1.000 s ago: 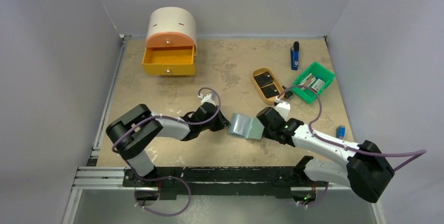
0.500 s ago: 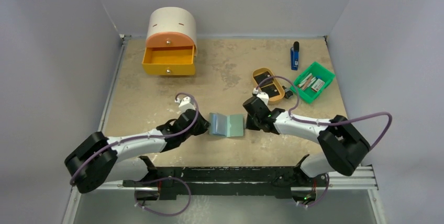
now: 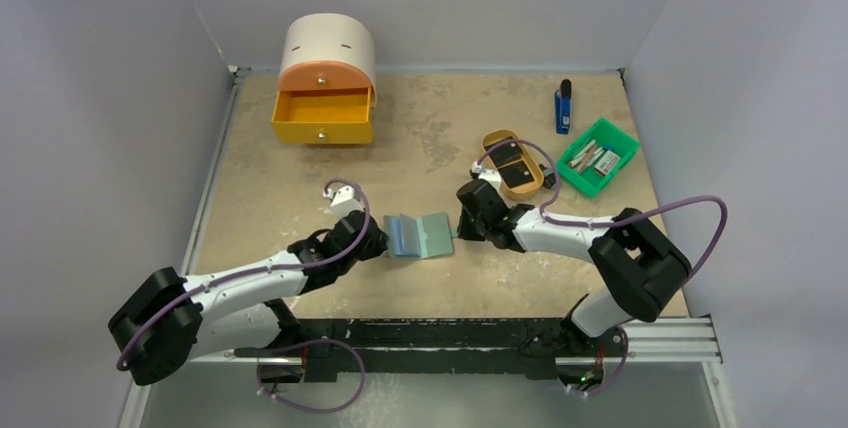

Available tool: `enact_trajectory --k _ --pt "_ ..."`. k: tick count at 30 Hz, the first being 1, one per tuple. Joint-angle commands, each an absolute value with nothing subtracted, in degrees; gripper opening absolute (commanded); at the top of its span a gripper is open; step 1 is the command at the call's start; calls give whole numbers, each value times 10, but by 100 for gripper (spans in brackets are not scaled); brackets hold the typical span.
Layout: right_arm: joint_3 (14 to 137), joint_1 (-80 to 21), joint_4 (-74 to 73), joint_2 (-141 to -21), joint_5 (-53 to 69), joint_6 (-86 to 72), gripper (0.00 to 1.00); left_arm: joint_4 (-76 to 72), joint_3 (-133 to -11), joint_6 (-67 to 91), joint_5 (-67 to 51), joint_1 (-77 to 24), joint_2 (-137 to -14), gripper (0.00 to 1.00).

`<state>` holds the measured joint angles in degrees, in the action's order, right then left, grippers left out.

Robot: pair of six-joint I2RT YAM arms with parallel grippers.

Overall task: Put the credit cards into the card holder
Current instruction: Open the card holder at the center of the board.

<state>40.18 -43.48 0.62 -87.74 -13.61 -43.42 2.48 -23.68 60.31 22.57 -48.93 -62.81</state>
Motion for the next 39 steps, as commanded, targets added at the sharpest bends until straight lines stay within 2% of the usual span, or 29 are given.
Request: enact_trajectory --k 1,10,22,24,28,30,34,39 --pt "372 -434 -20 -906 -130 -424 0 -24 -274 573 214 -491 -623 0" --pt "372 -434 -16 -889 -127 -427 0 -37 -319 553 187 -491 -627 0" --pt "354 -434 -37 -862 -125 -435 0 -30 -314 549 206 -491 -660 0" --pt "355 -434 -43 -855 -119 -431 12 -29 -314 548 207 -491 -663 0" --pt "351 -434 -57 -819 -112 -428 42 -29 -314 544 207 -491 -666 0" --pt "353 -434 -72 -794 -115 -426 50 -28 -314 543 207 -491 -666 0" --pt "372 -435 -118 -739 -122 -418 59 -29 -314 542 205 -492 -668 0" --pt "424 -435 -145 -659 -128 -375 61 -32 -320 539 198 -491 -672 0"
